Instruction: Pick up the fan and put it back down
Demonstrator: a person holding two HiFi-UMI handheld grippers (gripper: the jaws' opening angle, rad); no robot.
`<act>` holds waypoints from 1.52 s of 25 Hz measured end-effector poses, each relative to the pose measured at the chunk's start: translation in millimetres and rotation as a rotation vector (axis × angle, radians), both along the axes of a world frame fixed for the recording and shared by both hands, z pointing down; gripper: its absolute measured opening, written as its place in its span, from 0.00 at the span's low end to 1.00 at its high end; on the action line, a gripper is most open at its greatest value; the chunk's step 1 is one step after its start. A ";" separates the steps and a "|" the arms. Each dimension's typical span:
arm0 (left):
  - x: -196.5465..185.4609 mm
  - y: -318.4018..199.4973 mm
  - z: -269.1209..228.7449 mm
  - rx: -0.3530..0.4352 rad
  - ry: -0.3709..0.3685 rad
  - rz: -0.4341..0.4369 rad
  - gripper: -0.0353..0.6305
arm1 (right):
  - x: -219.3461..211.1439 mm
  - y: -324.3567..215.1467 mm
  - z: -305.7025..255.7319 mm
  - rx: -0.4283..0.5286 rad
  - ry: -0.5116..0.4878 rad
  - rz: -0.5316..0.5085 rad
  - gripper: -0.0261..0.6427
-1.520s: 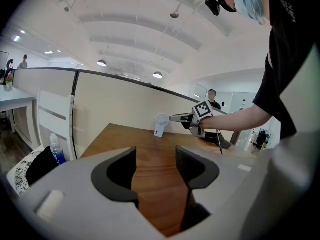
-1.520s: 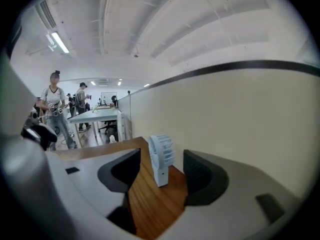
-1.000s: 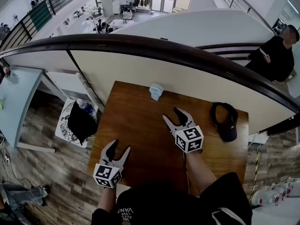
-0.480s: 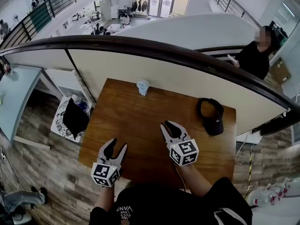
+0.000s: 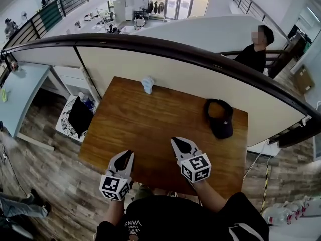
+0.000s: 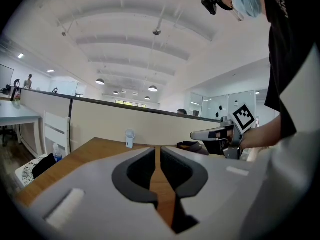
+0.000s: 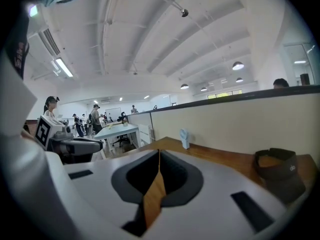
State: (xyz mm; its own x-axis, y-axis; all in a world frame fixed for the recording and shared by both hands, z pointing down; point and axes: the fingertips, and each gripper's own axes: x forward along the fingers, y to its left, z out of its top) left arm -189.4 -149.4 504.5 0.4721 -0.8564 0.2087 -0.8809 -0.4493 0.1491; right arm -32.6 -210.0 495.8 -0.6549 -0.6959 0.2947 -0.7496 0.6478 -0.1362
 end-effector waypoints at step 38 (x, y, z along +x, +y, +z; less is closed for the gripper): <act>84.6 109.8 4.4 0.000 -0.020 -0.066 0.07 | 68.4 119.0 25.0 -0.060 0.013 -0.130 0.06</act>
